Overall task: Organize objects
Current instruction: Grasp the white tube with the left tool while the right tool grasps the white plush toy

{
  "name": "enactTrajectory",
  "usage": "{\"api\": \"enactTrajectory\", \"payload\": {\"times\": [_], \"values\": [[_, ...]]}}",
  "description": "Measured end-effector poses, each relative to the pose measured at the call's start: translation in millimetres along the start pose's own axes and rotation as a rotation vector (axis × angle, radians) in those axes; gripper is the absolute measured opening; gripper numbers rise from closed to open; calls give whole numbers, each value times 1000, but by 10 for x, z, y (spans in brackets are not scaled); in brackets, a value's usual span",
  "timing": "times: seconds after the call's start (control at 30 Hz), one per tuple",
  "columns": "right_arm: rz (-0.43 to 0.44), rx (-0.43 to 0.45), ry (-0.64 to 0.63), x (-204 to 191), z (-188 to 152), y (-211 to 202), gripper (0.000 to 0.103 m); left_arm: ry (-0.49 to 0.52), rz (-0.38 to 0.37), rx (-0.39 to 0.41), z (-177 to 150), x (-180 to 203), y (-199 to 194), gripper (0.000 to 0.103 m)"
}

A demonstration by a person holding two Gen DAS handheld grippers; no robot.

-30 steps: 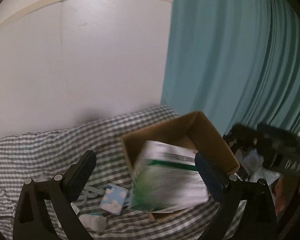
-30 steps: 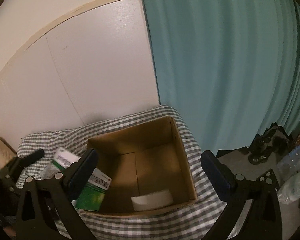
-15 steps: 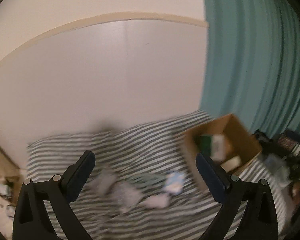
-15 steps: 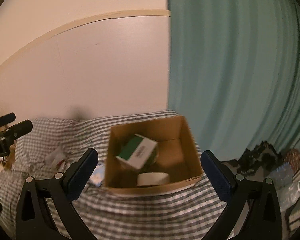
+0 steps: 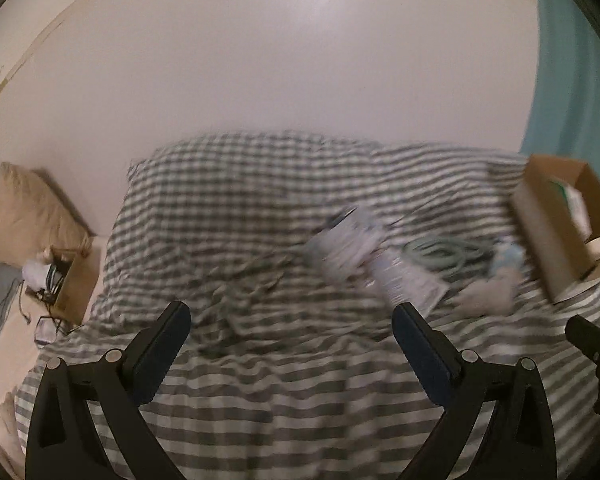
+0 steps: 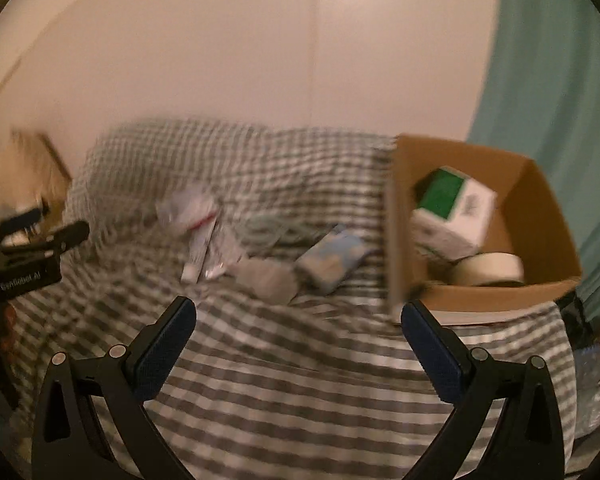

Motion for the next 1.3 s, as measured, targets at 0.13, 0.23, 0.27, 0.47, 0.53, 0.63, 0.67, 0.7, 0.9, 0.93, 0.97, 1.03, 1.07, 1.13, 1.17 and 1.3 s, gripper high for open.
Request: {"api": "enactTrajectory", "payload": {"times": [0.13,0.23,0.27,0.47,0.53,0.63,0.67,0.7,0.9,0.93,0.97,1.03,1.07,1.13,1.17,1.3], "values": [[-25,-54,-36,-329,38,394,103,-28,3,-54,-110,-166,215,103],[-7,-125,1,-431,129,769,103,-48,-1,-77,-141,-229,303,103],[-10,-138,8,-426,150,830,103,-56,4,-94,-159,-245,350,103],[-76,-280,-28,-501,74,1462,81,-54,-18,-111,-141,-181,457,103],[-55,-303,-28,-498,26,1538,64,-49,-16,-125,-151,-143,519,103],[-21,-254,23,-407,76,1448,64,-21,7,-145,-159,-59,582,103],[-11,-225,33,-383,107,1387,64,-9,9,-147,-147,-23,597,103],[-10,-195,36,-364,143,1318,64,1,8,-148,-131,13,606,103],[-67,-68,11,-282,304,1015,63,16,-9,-131,97,278,738,103],[-74,-57,16,-264,326,991,63,-2,-31,-127,147,334,783,103],[-78,-47,28,-213,341,960,63,-19,-50,-130,181,379,833,103],[-78,-43,48,-131,375,956,63,-51,-110,-164,217,517,997,100],[-76,-45,65,-82,376,957,63,-51,-125,-175,213,569,1049,98],[-73,-51,88,-16,385,935,63,-32,-137,-204,175,709,1204,95],[-69,-54,94,-2,379,942,63,-14,-139,-226,132,776,1279,92],[-58,-65,103,-1,348,995,63,10,-170,-297,-49,898,1475,86]]}}
Point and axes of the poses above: each gripper's, at about its wrist camera, not at the fingertips, and y roughly the way its jaws point, x to its right, z to its top, the point moved 5 cm from there along y, roughly the way its jaws point, and after that the axes turned 4 degrees about -z, right-handed, at the moved point
